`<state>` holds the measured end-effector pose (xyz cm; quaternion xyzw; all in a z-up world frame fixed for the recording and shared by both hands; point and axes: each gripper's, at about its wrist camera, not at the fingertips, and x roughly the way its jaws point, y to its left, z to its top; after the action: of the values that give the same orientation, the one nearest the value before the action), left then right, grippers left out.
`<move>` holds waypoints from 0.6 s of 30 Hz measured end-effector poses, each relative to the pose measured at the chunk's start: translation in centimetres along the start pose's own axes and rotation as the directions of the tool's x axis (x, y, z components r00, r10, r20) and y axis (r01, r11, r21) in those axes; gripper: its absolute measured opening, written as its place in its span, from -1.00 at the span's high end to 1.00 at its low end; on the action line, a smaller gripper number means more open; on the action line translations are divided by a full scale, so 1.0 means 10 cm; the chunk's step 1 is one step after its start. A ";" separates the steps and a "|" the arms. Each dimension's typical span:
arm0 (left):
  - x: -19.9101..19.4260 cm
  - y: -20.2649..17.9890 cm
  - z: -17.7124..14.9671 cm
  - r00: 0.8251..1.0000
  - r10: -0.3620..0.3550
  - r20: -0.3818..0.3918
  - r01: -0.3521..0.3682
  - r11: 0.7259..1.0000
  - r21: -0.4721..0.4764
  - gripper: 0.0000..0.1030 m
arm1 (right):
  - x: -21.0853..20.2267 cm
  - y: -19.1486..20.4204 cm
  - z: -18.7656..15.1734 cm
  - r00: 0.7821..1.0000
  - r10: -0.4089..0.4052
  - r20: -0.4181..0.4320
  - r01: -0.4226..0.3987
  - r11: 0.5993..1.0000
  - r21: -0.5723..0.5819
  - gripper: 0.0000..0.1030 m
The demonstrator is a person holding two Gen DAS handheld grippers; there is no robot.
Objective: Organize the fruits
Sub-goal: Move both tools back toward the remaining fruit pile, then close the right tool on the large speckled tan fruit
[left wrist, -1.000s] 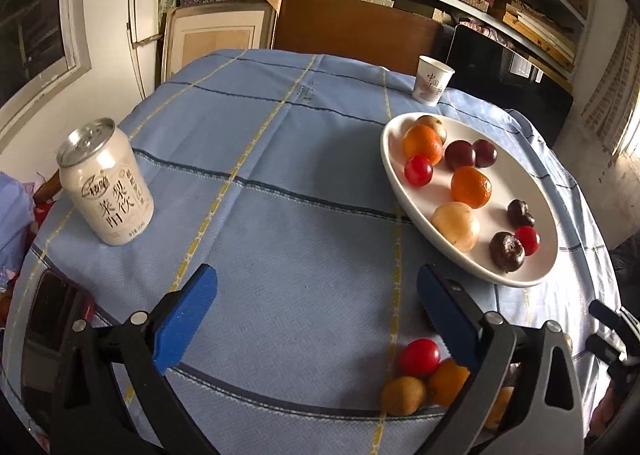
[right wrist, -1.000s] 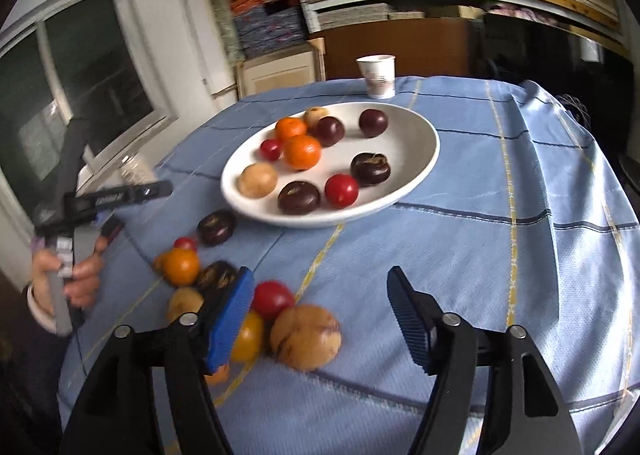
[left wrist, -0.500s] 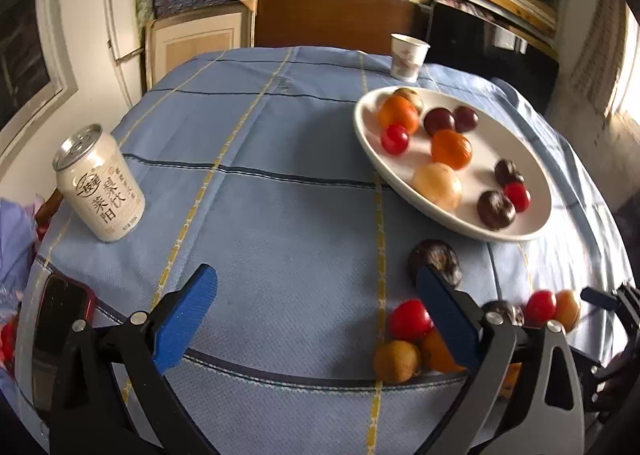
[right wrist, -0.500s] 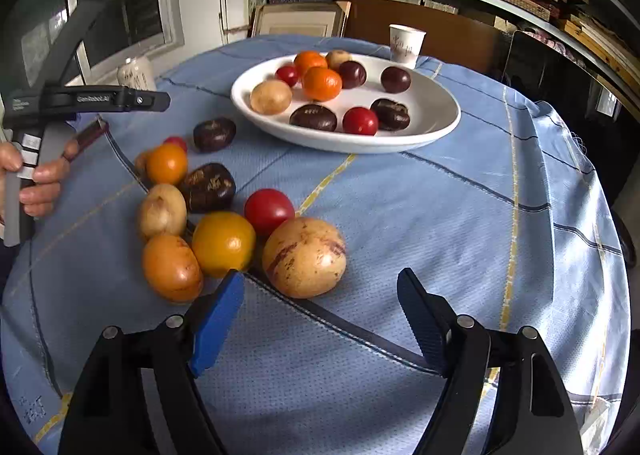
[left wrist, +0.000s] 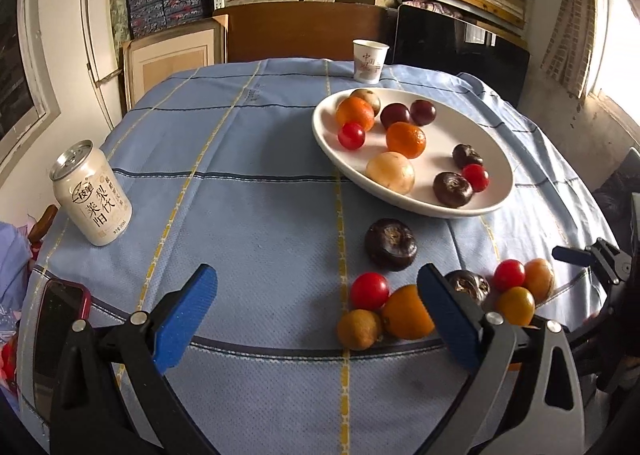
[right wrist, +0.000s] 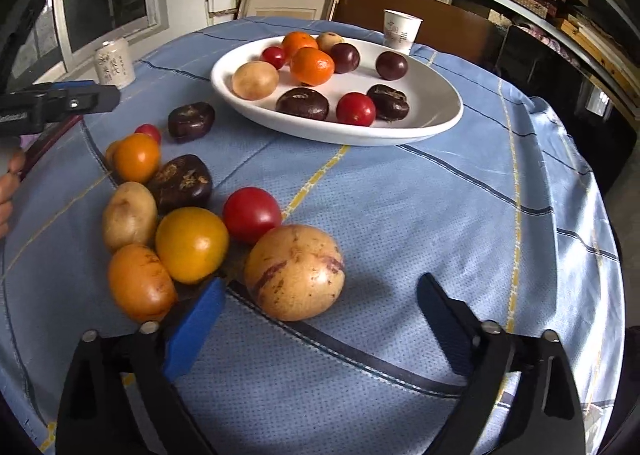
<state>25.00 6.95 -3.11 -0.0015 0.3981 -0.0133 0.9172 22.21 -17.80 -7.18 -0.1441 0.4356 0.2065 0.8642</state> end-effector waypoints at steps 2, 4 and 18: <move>-0.01 -0.02 -0.01 1.000 -0.002 0.002 0.002 1.000 0.009 -0.91 | 0.03 -0.08 -0.02 0.999 0.040 -0.015 -0.040 0.998 0.052 -0.93; -0.03 -0.02 -0.03 1.000 0.002 0.007 -0.002 1.000 0.013 -0.91 | 0.03 -0.14 -0.02 0.997 0.082 -0.011 -0.080 0.993 0.086 -0.93; -0.02 0.07 -0.07 1.000 0.029 0.010 -0.029 1.000 -0.007 -0.91 | 0.00 -0.05 -0.02 1.000 0.021 0.002 -0.021 0.998 0.053 -0.91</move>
<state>24.32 7.66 -3.46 0.0012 0.3933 0.0014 0.9194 22.29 -18.34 -7.23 -0.1164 0.4418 0.2043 0.8658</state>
